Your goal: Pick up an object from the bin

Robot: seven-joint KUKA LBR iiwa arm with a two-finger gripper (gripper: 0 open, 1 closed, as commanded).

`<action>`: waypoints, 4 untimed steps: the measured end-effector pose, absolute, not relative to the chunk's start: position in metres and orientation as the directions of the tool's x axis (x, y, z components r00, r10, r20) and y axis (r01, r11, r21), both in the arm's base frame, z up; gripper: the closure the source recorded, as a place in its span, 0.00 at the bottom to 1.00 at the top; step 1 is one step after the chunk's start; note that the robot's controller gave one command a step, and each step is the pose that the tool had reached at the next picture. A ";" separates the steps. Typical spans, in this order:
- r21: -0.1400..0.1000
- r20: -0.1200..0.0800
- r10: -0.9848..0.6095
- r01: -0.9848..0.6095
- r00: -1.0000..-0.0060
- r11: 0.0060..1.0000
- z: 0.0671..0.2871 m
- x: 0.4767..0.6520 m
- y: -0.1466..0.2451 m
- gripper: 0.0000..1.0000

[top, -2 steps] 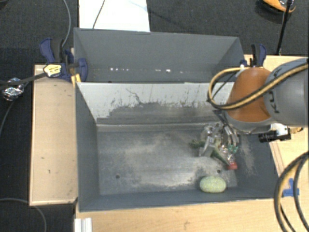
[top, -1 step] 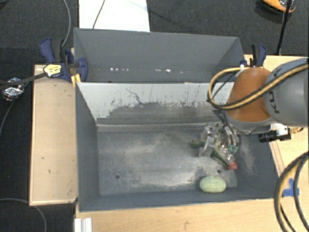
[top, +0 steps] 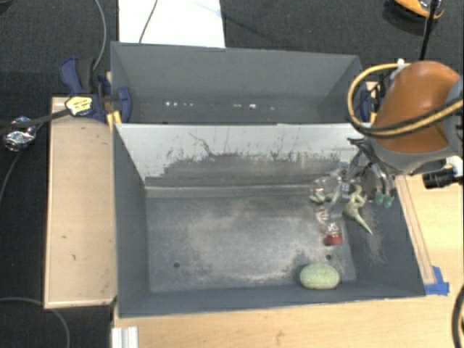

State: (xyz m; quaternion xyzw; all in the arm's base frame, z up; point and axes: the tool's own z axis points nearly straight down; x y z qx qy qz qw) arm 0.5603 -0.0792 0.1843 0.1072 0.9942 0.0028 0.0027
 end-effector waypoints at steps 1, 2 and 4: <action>0.006 -0.005 0.212 0.212 -0.977 0.977 0.184 0.560 -0.079 1.00; 0.007 -0.006 0.257 0.257 -0.966 0.966 0.283 0.553 -0.077 1.00; 0.006 -0.006 0.254 0.254 -0.967 0.967 0.283 0.553 -0.077 1.00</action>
Offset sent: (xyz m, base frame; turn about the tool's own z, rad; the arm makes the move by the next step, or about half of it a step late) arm -0.0080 0.0020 0.0982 0.0464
